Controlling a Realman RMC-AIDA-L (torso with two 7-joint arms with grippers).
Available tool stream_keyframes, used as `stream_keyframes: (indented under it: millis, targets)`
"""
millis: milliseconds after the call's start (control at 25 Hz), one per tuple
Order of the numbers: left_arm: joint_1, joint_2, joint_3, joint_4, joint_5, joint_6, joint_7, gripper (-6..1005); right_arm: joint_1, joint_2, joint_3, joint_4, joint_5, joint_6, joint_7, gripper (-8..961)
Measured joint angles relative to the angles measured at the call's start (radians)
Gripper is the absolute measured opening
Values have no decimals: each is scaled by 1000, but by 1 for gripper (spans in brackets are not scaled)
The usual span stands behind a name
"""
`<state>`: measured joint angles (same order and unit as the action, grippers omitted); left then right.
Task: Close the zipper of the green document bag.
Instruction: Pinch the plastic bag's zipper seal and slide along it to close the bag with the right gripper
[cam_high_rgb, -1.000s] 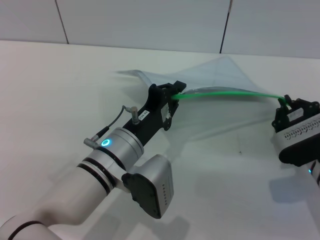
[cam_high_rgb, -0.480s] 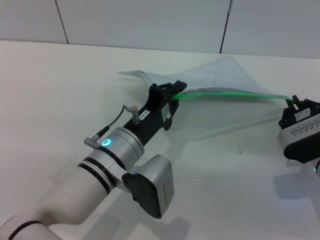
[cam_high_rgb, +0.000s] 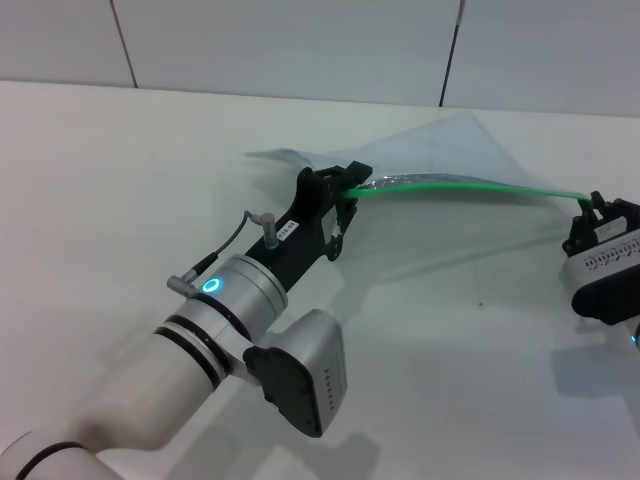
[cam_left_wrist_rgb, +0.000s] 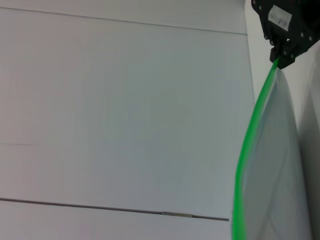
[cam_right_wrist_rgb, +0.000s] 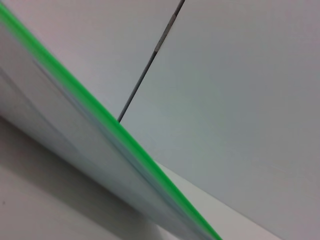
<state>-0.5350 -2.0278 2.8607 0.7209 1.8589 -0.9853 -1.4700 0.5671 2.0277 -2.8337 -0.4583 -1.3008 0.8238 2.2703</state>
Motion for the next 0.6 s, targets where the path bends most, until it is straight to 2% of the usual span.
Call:
stream_keyframes:
  millis: [600]
  targets:
    - [10, 0, 0, -8, 57, -18, -30, 71, 8, 4, 7, -8, 23, 7, -12, 183]
